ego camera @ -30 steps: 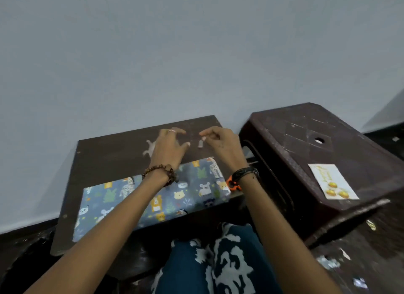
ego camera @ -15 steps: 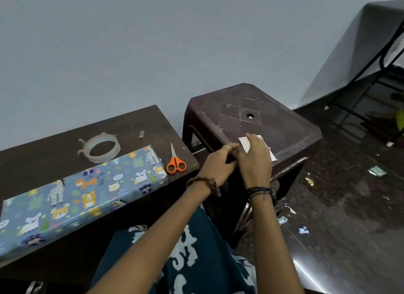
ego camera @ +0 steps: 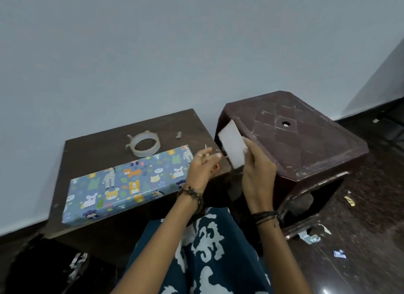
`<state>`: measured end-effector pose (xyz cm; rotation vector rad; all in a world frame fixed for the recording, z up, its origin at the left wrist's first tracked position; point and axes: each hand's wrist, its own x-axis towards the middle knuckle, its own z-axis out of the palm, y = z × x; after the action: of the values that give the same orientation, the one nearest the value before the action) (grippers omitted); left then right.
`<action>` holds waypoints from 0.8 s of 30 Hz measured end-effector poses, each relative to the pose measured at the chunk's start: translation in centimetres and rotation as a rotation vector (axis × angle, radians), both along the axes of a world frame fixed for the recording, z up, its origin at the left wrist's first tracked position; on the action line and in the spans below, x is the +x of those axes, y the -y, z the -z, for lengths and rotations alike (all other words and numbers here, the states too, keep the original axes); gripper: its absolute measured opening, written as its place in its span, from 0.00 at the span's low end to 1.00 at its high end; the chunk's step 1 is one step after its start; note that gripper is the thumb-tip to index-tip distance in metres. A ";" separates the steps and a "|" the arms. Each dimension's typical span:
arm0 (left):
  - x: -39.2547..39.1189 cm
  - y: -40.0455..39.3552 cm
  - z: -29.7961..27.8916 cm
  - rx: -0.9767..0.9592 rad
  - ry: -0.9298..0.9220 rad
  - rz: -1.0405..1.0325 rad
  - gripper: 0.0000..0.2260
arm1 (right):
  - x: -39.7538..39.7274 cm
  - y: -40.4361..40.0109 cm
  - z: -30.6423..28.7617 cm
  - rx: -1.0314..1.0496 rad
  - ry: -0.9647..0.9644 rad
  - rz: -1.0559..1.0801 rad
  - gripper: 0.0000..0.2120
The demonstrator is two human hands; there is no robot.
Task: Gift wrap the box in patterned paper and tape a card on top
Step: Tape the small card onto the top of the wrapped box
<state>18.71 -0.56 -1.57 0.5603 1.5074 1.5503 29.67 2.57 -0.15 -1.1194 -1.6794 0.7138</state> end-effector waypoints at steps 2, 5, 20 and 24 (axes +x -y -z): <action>-2.0 1.3 -0.9 0.031 0.093 -0.114 0.10 | -2.7 1.9 -1.0 -0.126 -0.192 -0.168 0.12; -5.9 3.9 -1.7 0.093 0.113 -0.301 0.04 | -6.4 3.9 -1.0 -0.341 -0.313 -0.416 0.08; -18.4 8.1 -1.0 -0.304 -0.712 -0.221 0.10 | -23.2 -7.0 2.3 -0.405 0.151 -0.460 0.06; -19.3 6.2 -0.2 -0.467 -0.985 0.016 0.08 | -25.4 -8.2 3.7 -0.450 0.257 -0.475 0.05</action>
<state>-0.61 -6.71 -1.42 1.1296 2.4796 0.8343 4.30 10.76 -3.86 -1.1580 -2.1000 1.3463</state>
